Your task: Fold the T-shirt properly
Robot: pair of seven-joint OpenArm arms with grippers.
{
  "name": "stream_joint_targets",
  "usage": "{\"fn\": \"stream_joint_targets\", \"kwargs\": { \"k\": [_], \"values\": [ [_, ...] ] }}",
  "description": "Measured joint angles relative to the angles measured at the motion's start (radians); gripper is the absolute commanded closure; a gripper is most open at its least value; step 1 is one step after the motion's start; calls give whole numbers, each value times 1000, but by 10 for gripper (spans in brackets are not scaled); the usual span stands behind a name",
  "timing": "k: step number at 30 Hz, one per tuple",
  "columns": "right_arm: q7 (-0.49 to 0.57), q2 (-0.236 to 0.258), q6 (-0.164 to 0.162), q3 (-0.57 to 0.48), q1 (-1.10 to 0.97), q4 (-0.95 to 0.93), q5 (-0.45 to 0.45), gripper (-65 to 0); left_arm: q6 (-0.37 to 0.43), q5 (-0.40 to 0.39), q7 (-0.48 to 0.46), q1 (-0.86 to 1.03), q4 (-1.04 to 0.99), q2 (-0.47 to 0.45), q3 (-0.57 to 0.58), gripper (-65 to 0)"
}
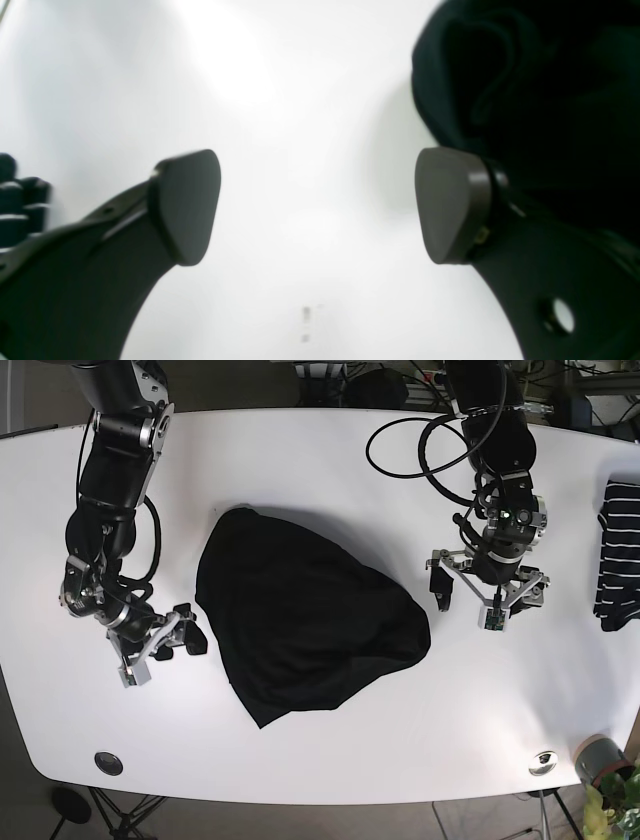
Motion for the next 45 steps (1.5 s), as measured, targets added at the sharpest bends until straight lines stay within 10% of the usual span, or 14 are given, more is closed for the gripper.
{"fn": "stream_joint_targets", "kwargs": {
  "k": [10, 24, 45],
  "values": [
    [239, 53, -3, -164, 173, -361, 3, -423, -1, 0, 27, 0, 0, 48, 0, -567],
    [542, 63, -143, -381, 290, -695, 2, -423, 0, 3, 27, 62, 51, 59, -3, -567],
    [614, -106, -174, -421, 304, -759, 10, -423, 0, 0, 26, 134, 55, 56, -2, -567]
  ]
}}
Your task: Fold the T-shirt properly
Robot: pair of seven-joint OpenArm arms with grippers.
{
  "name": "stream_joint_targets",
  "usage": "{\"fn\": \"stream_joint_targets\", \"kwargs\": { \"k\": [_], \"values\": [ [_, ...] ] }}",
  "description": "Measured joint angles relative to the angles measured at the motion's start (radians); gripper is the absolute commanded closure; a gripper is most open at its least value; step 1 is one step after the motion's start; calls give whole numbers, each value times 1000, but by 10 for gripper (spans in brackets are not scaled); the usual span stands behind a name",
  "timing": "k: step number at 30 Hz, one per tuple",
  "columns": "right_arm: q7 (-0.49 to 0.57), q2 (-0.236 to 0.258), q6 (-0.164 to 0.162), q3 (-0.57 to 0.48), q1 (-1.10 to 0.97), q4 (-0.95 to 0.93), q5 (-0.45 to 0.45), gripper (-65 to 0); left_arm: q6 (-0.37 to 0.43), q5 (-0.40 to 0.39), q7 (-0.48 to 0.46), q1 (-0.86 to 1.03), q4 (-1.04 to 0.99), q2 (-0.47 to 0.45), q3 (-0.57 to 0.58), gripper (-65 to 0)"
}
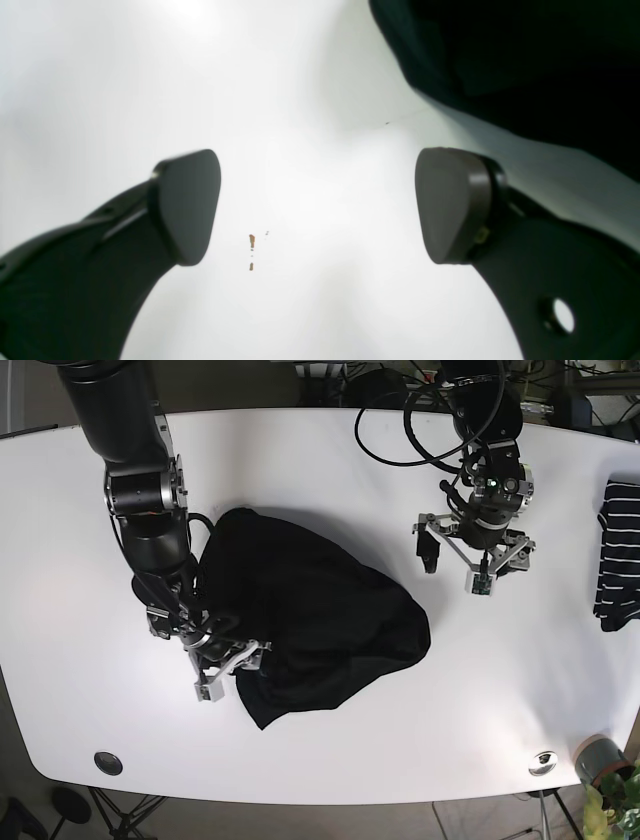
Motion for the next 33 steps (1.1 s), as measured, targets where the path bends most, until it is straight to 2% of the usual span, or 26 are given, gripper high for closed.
{"fn": "stream_joint_targets", "kwargs": {
  "k": [5, 6, 16, 19, 28, 30, 33],
  "values": [
    [-2, -1, 1, -3, 0, 0, 0, -415, 0, 0, 0, 0, 0, 0, 0, -567],
    [-2, 1, 1, -3, 0, 0, 0, -395, 0, 0, 0, 0, 0, 0, 0, -567],
    [-2, 9, -1, 1, 0, 1, 0, -87, 0, 0, 0, 0, -2, 0, 0, -567],
    [-3, 10, -1, 1, 0, 1, 0, -24, 0, 0, 0, -6, -10, 0, 0, -567],
    [-27, 10, -1, 2, -1, 2, 2, -22, 0, 0, 0, -23, -49, -1, 2, -567],
    [-82, 11, -2, 3, -11, 35, 6, -22, 0, 0, -2, -31, -49, -1, 2, -567],
    [-198, 15, -2, 33, -67, 199, 0, -21, 0, 0, -3, -31, -49, -1, 2, -567]
  ]
}}
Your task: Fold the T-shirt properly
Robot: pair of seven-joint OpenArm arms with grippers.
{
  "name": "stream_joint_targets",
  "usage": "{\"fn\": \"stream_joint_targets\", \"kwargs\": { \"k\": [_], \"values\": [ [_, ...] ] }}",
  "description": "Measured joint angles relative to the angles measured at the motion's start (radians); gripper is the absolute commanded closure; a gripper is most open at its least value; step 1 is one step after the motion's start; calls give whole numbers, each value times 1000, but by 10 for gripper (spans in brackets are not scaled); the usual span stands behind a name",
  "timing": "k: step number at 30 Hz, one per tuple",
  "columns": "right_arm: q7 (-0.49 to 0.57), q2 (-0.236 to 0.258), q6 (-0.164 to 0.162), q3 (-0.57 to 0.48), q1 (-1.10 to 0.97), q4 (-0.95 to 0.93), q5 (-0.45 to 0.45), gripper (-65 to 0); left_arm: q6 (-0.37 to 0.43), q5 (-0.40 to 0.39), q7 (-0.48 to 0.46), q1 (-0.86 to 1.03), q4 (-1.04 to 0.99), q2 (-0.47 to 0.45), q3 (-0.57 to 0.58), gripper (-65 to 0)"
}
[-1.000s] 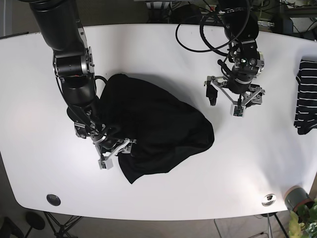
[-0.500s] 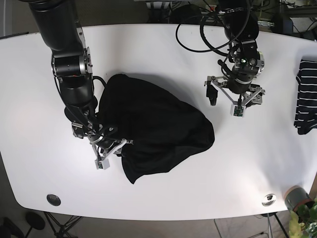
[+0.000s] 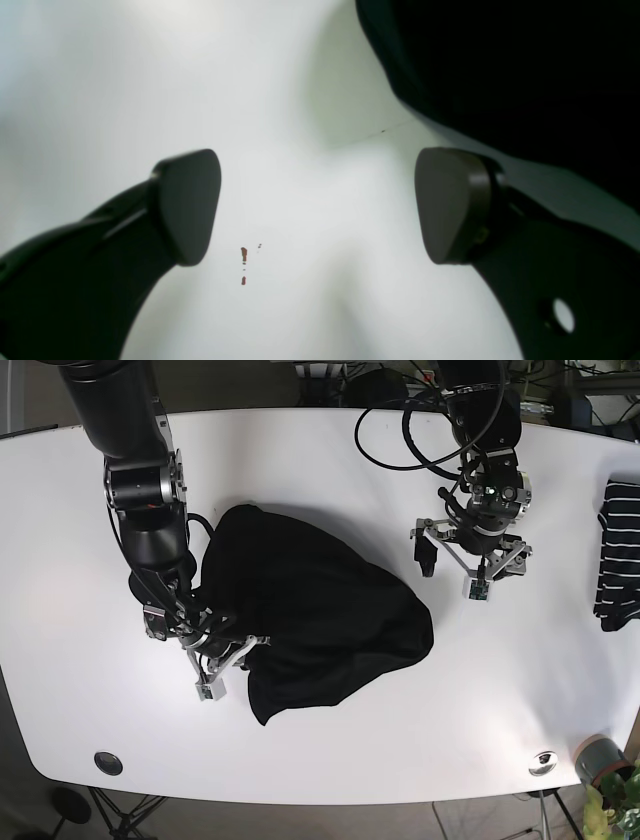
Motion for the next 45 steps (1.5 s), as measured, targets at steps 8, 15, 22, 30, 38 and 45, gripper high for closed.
{"fn": "stream_joint_targets", "kwargs": {
  "k": [8, 15, 22, 30, 38, 45],
  "values": [
    [-314, 8, 2, 69, -145, 567, -10, -21, 0, 1, 1, 0, -2, -2, 0, -567],
    [-425, -11, 12, 67, -134, 807, 2, -21, 0, 0, 0, 0, -1, 1, 0, -567],
    [-478, 16, 19, 67, -70, 876, 2, -21, -1, -1, 0, -25, 4, 3, 38, -568],
    [-491, 38, 24, 66, 67, 908, 6, -21, -1, 2, 3, -64, 24, 32, 65, -568],
    [-524, 77, 19, 66, 243, 859, 107, -21, 0, 0, 3, -148, 24, 79, 68, -571],
    [-524, 111, 24, 8, 381, 827, 130, -21, 4, 4, 3, -212, 21, 89, 95, -571]
  ]
}}
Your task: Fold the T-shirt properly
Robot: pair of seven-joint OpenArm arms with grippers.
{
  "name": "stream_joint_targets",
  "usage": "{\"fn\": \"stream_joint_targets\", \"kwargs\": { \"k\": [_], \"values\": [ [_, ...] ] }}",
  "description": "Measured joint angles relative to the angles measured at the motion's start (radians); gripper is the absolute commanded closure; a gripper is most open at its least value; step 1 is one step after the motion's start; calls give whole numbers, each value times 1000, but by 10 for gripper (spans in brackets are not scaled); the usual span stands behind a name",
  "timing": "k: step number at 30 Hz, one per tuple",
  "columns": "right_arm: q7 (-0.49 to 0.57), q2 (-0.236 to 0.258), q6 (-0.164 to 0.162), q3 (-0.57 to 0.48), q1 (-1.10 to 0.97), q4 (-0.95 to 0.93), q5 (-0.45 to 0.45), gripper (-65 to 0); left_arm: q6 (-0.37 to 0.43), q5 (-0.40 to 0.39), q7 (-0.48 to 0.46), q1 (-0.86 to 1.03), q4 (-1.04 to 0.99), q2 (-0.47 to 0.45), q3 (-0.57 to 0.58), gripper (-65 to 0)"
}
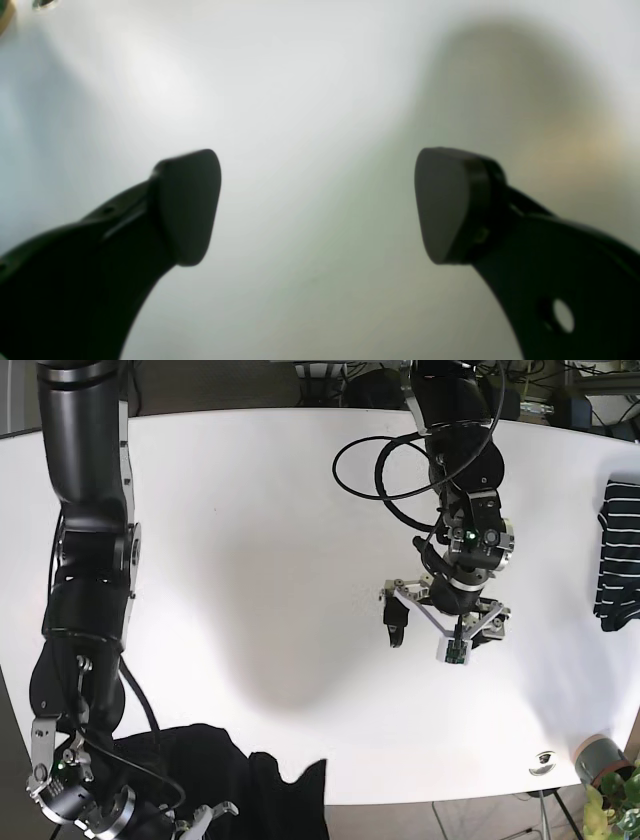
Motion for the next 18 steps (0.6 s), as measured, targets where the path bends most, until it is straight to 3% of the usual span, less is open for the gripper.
{"fn": "stream_joint_targets", "kwargs": {
  "k": [10, 18],
  "values": [
    [1, 10, 3, -26, 127, -7, 6, -21, 0, 0, 0, -7, -1, 0, 64, -571],
    [2, 4, 3, -26, 85, -5, 6, -21, -2, -2, 0, -8, -1, -2, 72, -568]
  ]
}}
